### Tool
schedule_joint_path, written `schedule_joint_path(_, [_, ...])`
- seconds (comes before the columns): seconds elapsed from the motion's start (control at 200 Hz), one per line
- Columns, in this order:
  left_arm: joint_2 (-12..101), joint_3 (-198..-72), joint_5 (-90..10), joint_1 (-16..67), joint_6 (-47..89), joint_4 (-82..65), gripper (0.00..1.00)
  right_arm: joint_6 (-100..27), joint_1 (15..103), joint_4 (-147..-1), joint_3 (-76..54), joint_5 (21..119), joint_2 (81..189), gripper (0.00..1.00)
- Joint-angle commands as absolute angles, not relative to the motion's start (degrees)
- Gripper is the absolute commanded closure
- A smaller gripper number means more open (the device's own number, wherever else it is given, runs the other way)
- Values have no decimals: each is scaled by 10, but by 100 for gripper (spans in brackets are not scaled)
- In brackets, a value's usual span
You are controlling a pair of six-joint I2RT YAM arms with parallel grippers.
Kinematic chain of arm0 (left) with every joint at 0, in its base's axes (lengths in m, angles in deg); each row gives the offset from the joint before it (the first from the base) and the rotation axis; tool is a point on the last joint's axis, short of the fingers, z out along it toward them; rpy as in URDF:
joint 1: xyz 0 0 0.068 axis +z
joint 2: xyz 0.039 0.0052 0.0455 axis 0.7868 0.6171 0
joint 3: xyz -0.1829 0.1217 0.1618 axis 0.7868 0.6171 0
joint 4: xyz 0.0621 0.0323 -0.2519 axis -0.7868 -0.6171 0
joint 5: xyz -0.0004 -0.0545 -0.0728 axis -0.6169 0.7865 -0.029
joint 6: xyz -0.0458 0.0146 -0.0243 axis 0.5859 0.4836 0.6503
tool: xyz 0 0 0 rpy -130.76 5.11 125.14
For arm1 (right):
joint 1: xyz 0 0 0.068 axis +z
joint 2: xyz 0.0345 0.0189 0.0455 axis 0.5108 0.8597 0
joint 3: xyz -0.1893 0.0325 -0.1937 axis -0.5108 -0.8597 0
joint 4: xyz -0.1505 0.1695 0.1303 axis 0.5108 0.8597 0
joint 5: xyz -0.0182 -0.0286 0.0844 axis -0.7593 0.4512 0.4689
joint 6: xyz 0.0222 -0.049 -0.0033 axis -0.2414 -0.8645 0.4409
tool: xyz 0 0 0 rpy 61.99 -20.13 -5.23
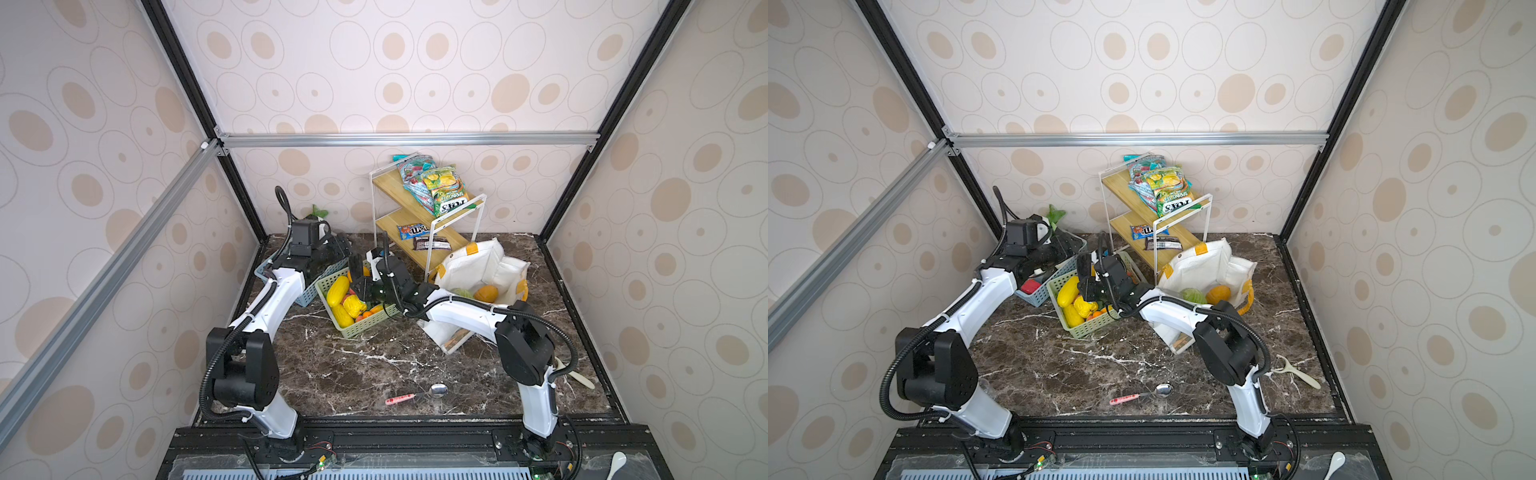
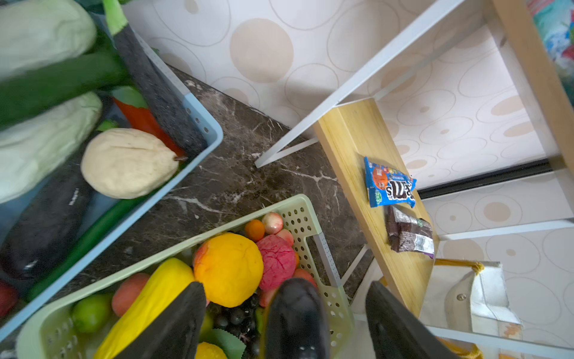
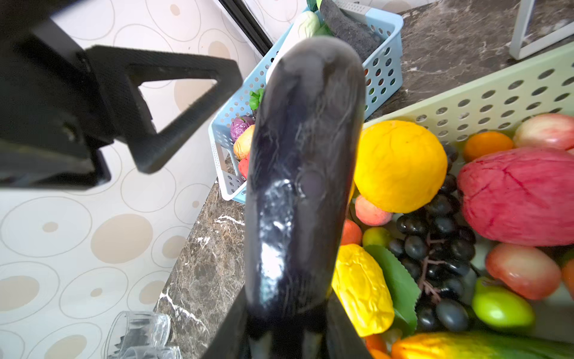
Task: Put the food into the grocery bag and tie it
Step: 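Open the left gripper and draw it back while the right holds the eggplant, then carry the eggplant over the white tote with the right gripper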
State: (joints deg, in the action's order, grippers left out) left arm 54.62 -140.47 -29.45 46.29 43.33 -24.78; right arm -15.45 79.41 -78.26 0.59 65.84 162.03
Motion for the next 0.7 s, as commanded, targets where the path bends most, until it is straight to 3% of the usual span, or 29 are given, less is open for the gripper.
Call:
schedule_joint_path(0.0, [523, -1406, -304, 478, 431, -250, 19, -154, 792, -787, -10, 664, 1570, 68])
schedule_joint_path(0.695, [506, -1342, -301, 483, 449, -218, 19, -205, 787, -697, -153, 575, 1334, 67])
